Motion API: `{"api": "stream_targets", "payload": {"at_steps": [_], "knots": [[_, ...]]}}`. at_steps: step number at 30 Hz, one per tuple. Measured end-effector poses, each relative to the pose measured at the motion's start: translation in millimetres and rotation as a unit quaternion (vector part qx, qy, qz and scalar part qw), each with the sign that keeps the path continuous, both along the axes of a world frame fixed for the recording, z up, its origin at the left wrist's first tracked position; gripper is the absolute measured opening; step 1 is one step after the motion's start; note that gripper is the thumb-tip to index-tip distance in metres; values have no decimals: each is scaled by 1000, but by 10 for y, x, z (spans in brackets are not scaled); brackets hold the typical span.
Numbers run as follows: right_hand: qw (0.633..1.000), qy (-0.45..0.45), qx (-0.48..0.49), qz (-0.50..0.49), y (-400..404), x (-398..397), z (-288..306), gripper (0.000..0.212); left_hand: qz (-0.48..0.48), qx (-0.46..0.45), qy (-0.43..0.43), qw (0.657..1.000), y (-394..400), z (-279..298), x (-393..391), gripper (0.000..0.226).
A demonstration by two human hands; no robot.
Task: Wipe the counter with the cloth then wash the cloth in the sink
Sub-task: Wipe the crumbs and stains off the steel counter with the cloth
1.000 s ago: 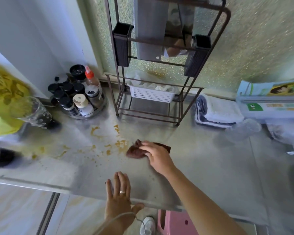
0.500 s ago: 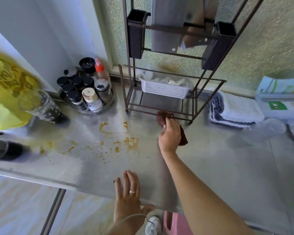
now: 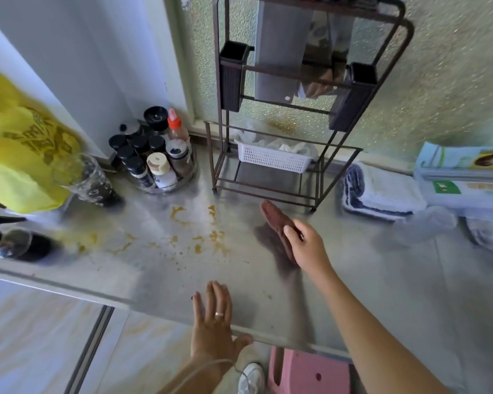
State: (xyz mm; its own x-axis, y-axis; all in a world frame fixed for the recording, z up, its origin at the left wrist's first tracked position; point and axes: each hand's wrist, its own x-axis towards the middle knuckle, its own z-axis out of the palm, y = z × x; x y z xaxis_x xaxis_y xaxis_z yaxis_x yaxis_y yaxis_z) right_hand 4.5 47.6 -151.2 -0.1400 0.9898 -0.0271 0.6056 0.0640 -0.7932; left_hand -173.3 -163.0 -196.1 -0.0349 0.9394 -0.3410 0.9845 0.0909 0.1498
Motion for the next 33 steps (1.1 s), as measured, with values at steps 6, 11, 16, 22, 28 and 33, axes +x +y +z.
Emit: {"api": "stream_targets", "payload": {"at_steps": [6, 11, 16, 22, 28, 33], "knots": [[992, -65, 75, -75, -224, -514, -522, 28, -12, -14, 35, 999, -13, -7, 2, 133], [993, -39, 88, -65, -104, -1207, -601, 30, -31, -20, 86, 996, -25, 26, 14, 128], [990, -58, 106, 68, -21, -1674, -571, 31, -30, -19, 86, 996, -28, 33, -17, 121], [955, -34, 52, 290, -263, -1303, -413, 30, -45, -33, 77, 995, -59, 208, -22, 121], [938, -47, -1, 342, -469, -868, -303, 32, -30, -74, 84, 993, -33, 473, -130, 111], [928, -103, 38, 355, -711, -610, -222, 40, 4, -49, 56, 997, -143, 488, -477, 90]]}}
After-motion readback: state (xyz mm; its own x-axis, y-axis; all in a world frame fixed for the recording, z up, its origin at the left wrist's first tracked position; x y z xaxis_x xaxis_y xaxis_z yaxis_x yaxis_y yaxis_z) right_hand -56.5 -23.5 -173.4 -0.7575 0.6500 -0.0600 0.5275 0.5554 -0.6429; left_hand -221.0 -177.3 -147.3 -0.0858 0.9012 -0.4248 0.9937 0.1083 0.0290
